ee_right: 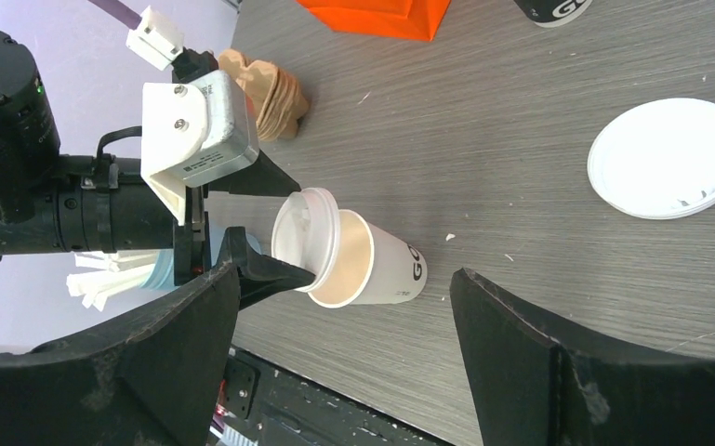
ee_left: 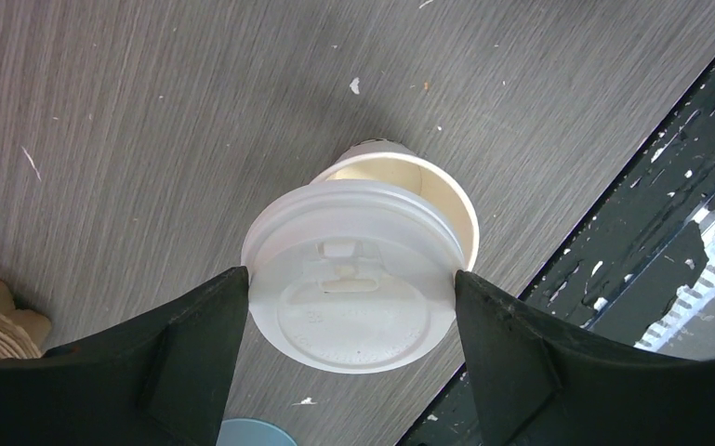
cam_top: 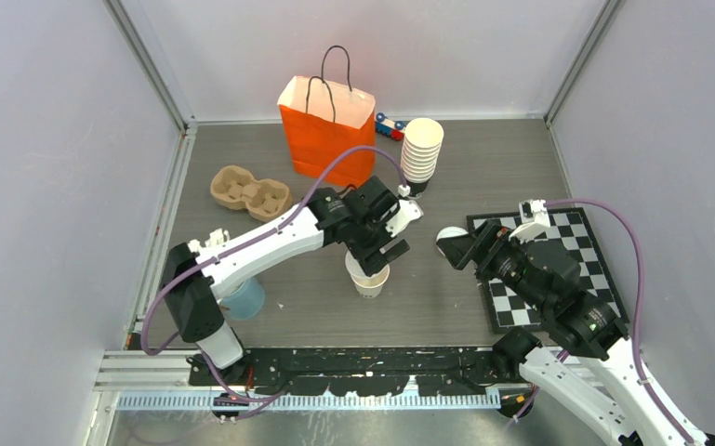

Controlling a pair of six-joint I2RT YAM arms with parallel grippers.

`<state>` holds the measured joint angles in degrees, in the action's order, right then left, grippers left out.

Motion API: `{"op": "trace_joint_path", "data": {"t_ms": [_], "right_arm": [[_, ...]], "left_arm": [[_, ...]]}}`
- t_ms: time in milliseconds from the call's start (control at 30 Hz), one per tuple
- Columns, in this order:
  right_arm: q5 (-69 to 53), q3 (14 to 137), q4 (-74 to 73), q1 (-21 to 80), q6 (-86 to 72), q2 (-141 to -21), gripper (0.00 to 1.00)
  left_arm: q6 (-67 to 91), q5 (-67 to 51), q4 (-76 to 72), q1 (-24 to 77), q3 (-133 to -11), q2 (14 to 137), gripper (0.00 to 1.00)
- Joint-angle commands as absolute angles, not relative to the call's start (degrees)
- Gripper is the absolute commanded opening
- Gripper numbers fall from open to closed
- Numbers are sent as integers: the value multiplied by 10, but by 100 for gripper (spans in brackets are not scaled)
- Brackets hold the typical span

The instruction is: Pack the takeout coffee

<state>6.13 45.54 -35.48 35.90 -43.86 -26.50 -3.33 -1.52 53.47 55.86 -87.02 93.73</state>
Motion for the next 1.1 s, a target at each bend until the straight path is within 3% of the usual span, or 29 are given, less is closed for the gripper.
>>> {"op": "trace_joint_path", "data": {"t_ms": [0, 667, 800, 1067], "right_arm": [[80, 479, -350, 361, -425, -261, 88], [85, 480, -356, 361, -417, -262, 88], [85, 481, -357, 361, -416, -260, 88], [81, 475, -356, 360, -417, -259, 88]], "left_arm": [[-25, -28, 556, 562, -904, 951, 81], [-20, -40, 585, 568, -930, 1001, 83], [-21, -42, 582, 568, -931, 1003, 94], [-23, -37, 584, 567, -942, 1003, 98]]}}
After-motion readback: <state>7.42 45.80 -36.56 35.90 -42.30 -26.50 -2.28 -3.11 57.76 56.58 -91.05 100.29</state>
